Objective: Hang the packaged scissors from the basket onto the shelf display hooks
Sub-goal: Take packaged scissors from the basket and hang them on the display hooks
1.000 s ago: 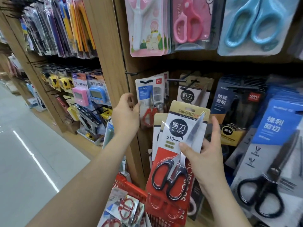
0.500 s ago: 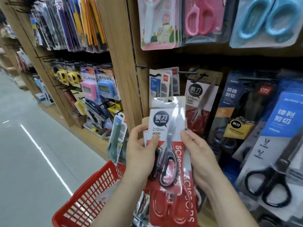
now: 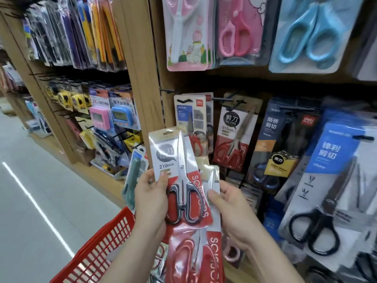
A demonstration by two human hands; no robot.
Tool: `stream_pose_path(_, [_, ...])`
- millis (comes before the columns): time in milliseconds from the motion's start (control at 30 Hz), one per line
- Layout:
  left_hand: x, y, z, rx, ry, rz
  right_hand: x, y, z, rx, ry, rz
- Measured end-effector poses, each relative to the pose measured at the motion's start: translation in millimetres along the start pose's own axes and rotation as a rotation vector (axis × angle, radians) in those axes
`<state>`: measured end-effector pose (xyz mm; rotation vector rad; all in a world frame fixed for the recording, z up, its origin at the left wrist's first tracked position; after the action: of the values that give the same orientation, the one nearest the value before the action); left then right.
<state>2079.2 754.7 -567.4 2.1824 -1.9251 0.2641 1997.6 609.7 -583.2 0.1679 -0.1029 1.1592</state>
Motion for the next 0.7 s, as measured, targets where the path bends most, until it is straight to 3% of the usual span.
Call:
stream_pose_path(100, [0, -4, -16, 0.175, -0.125, -0.017, -9, 2, -2, -0.118, 0.388, -0.192])
stream_pose_path(233, [-4, -9, -35, 0.304, -0.209, -0.048, -30, 9, 11, -0.201, 0.482, -0.429])
stream_pose_path(500, [34, 11, -41, 0.126, -0.159, 0.250, -40, 24, 13, -0.142, 0.582, -0.564])
stream_pose_path(700, [61, 8, -32, 0.036, -0.189, 0.306, -44, 40, 16, -0.204, 0.531, -0.644])
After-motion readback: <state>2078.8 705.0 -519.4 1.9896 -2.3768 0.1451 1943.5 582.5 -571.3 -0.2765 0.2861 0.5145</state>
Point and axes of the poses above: each hand's wrist, its own y-axis away from the middle knuckle, its own x-axis out of the palm, z = x × y, the point moved 4 cm from there along -y, towards the middle knuckle, and after that the axes turned 8 degrees about -z, right-handed, at the moved point
